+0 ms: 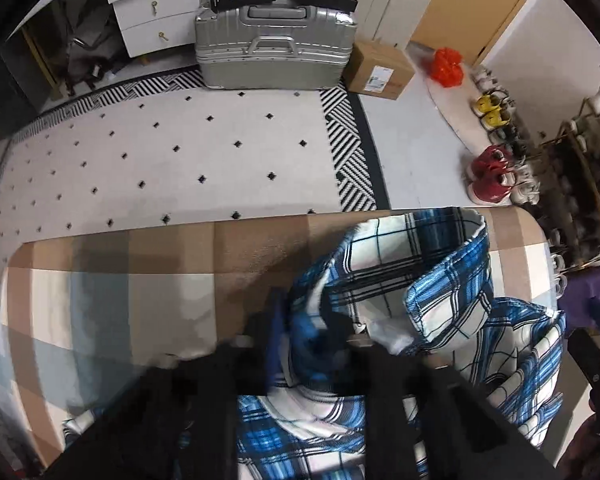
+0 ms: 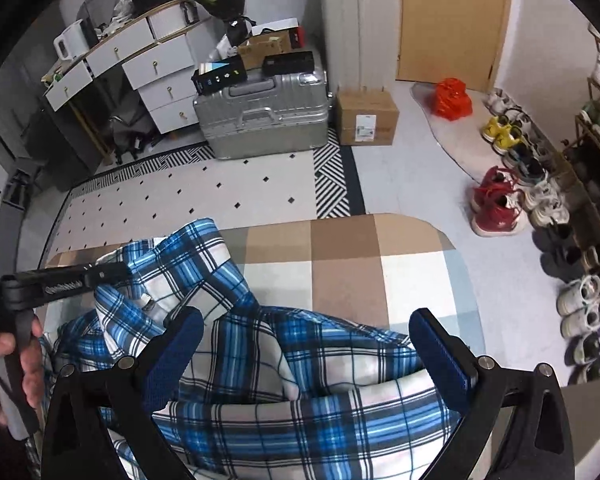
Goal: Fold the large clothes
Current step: 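Grasp the shirt's side edge with the left gripper while the right gripper grasps the hem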
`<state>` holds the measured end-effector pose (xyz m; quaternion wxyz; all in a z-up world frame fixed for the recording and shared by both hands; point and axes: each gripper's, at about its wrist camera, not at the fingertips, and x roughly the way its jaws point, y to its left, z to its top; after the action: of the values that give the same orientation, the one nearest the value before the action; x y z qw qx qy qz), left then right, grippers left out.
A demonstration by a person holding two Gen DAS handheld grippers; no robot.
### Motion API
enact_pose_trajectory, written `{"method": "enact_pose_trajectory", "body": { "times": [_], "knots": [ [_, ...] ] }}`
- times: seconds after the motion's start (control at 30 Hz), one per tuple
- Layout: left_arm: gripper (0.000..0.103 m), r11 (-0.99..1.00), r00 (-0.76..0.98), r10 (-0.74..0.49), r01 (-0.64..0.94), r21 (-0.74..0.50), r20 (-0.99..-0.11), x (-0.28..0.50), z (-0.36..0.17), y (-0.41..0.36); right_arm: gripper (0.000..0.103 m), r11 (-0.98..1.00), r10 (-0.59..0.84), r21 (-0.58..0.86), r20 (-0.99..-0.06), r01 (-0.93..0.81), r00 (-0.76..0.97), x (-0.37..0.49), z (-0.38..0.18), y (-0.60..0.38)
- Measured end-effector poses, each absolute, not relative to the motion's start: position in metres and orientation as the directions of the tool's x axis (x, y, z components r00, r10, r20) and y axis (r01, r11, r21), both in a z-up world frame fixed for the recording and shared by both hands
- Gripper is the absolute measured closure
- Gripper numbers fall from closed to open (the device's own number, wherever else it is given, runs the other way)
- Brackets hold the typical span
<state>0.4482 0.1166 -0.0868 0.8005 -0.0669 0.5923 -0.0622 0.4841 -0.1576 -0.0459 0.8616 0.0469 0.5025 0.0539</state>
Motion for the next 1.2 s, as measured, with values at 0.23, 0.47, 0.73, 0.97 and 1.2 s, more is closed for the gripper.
{"method": "enact_pose_trajectory", "body": {
  "times": [0.23,0.47,0.73,0.97,1.2],
  "knots": [
    [0.103,0.939,0.397,-0.336,0.073,-0.335,-0.854,0.422,-0.062,0.137,0.000,0.995,0.097,0.082,-0.849,-0.053,0.519,0.490,-0.028,-0.147],
    [0.103,0.929,0.470,-0.367,0.146,-0.339,-0.803,0.361,-0.035,0.131,0.000,0.969,0.230,0.247,-0.859,-0.024,0.457,0.516,-0.015,-0.120],
    [0.103,0.925,0.470,-0.376,0.134,-0.356,-0.799,0.360,-0.043,0.152,0.002,0.980,-0.054,-0.124,-0.918,-0.155,0.393,0.509,-0.043,-0.063],
    [0.103,0.924,0.472,-0.380,0.152,-0.351,-0.795,0.365,-0.047,0.146,0.067,0.967,-0.102,-0.172,-0.937,-0.188,0.333,0.510,-0.075,-0.061],
    [0.103,0.928,0.518,-0.369,0.157,-0.338,-0.772,0.335,-0.016,0.150,0.097,0.973,0.061,-0.052,-0.879,-0.223,0.473,0.469,-0.033,-0.091]
  ]
}}
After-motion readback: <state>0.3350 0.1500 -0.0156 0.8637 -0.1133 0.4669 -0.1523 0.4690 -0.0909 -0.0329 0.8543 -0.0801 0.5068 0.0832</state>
